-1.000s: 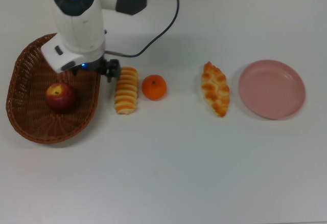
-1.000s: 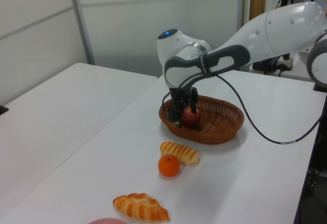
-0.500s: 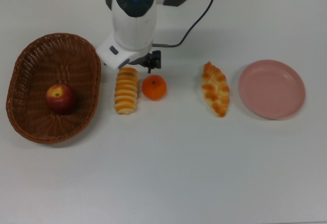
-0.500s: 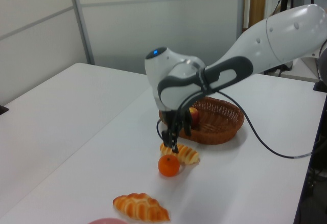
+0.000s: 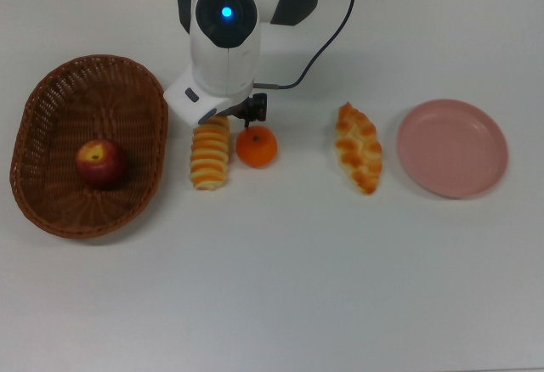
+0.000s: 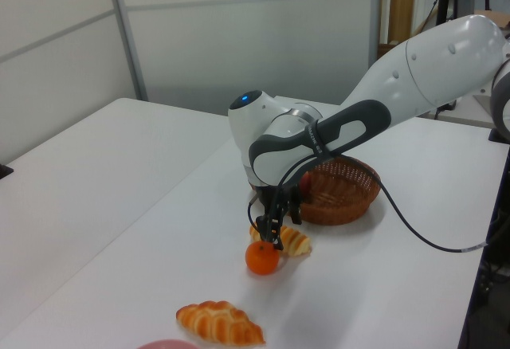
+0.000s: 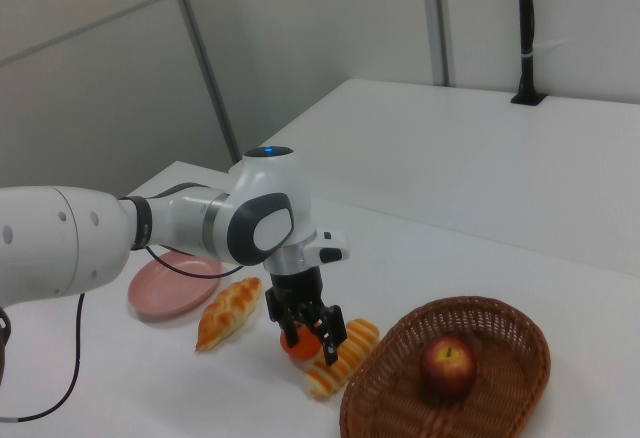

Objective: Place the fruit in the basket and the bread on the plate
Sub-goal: 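Move to the striped bread roll and grasp it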

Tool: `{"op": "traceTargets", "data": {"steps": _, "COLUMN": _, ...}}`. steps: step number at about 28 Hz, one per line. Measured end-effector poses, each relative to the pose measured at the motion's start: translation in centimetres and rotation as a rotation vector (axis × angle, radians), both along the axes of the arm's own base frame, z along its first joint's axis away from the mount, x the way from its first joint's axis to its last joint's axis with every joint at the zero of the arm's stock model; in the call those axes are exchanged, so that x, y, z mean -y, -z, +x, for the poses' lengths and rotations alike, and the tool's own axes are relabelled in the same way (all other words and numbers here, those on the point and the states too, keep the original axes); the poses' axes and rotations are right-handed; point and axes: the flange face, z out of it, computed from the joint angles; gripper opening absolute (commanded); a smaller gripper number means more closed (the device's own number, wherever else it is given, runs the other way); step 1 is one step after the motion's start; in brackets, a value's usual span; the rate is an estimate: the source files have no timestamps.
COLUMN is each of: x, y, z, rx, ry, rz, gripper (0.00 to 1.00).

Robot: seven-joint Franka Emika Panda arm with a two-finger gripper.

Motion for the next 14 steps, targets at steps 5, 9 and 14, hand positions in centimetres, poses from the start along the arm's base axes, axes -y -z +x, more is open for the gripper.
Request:
{"op": "traceTargets", "data": {"steps": 5, "x": 0.2, "y": 1.3, "z": 0.1, "rx": -0.012, "ry": -0.001, "rz": -0.005, "gripper": 0.63}}
{"op": "traceTargets", "data": {"steps": 9, "x": 0.3, "y": 1.9, "z": 0.2, "rx": -0.017, "ry": -0.004, "rz": -0.008, "gripper": 0.48}}
{"op": "traceTargets", "data": {"steps": 14, "x": 0.4, "y": 1.8, "z": 0.2, "rx": -0.015, "ry": -0.003, "rz": -0.01, "gripper": 0.16}}
